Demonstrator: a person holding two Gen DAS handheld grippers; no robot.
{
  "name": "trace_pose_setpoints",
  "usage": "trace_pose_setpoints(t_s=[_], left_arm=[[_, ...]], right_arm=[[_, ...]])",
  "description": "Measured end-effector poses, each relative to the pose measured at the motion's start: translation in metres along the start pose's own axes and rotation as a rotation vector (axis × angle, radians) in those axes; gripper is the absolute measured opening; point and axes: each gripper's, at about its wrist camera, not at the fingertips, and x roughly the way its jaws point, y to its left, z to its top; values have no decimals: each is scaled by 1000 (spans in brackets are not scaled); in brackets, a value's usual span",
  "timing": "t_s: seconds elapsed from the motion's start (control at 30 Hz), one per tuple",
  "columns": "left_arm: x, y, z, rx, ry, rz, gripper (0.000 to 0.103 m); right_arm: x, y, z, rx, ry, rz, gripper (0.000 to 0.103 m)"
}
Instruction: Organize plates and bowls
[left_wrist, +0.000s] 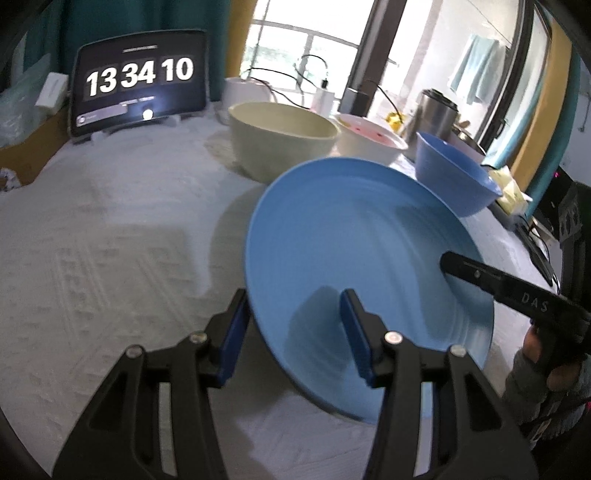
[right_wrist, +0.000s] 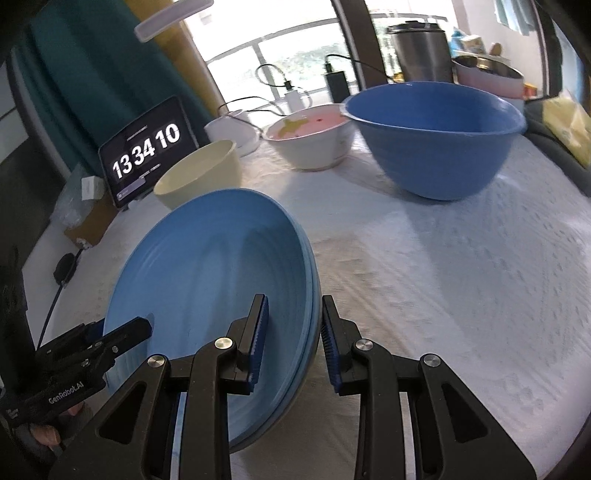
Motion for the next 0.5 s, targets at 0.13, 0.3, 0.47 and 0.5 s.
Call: trace_pose_setpoints(t_s=[0.13,0.3,0.47,0.5], left_arm=[[-6,14,0,-24,-13,13,51],[-12,32,0,-53,-27,31,51],[-17,52,0,-85,-35,63,51],[-18,56,0,-94,-37,70,51]], right_arm=[[5,15,4,-23,8,9,30],[14,32,8,-47,21,29,30],[26,49,11,-67,40,49,30],[29,54,12,-74,45,56,30]])
